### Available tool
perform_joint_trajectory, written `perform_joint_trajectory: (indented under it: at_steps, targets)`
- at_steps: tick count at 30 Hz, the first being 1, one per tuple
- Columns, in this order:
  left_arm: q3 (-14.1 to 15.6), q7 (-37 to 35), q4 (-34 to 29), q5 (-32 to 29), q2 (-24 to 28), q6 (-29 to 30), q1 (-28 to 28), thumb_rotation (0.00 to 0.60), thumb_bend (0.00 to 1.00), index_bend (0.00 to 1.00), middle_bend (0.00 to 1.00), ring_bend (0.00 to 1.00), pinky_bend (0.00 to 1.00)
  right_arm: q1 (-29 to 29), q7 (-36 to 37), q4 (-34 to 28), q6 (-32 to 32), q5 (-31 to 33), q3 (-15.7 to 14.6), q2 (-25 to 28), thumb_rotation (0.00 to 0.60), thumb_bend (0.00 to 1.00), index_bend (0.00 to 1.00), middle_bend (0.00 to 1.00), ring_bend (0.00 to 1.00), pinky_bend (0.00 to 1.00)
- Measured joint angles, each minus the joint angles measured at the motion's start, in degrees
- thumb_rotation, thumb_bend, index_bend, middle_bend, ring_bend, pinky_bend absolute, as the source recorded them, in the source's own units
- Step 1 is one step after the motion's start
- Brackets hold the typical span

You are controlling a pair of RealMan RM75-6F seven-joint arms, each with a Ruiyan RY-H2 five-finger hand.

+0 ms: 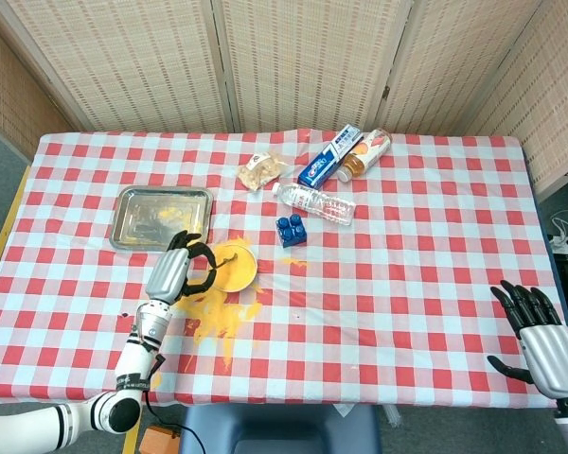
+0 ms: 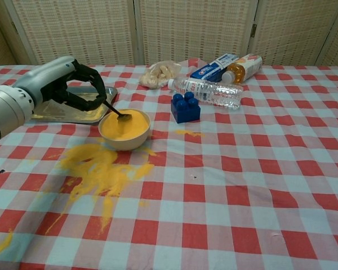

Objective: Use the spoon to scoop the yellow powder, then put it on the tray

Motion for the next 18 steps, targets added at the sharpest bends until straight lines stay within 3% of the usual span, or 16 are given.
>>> perform_joint_trajectory:
  at_steps: [8,13,18]
  targets:
    - [0.0,-1.1,-0.8,2.5,0.0,1.9,0.2,0.600,0.69,0.82,0.42,0.14,0.05,0.0,-0.1,-0.1,-0.1,-0.1,-0.1,0.1,0.600,0.05,0.00,0.00,0.00,0.00]
    - [0.2,-3.8,3.4,8.4,-2.2,5.9,0.2,0.600,0.69,0.82,0.43,0.14,0.05,-0.1,-0.3,-0.3,-0.1,-0.1,-0.1,0.1,0.600,0.05,0.00,0.00,0.00,0.00]
    - [0.3,-5.4,7.0,10.1,-3.8,7.1,0.0,0.600,0.69,0.82,0.43,0.14,0.05,0.0,-0.4,-0.3,-0.2,0.0,-0.1,0.1,0.600,0.05,0.00,0.00,0.00,0.00]
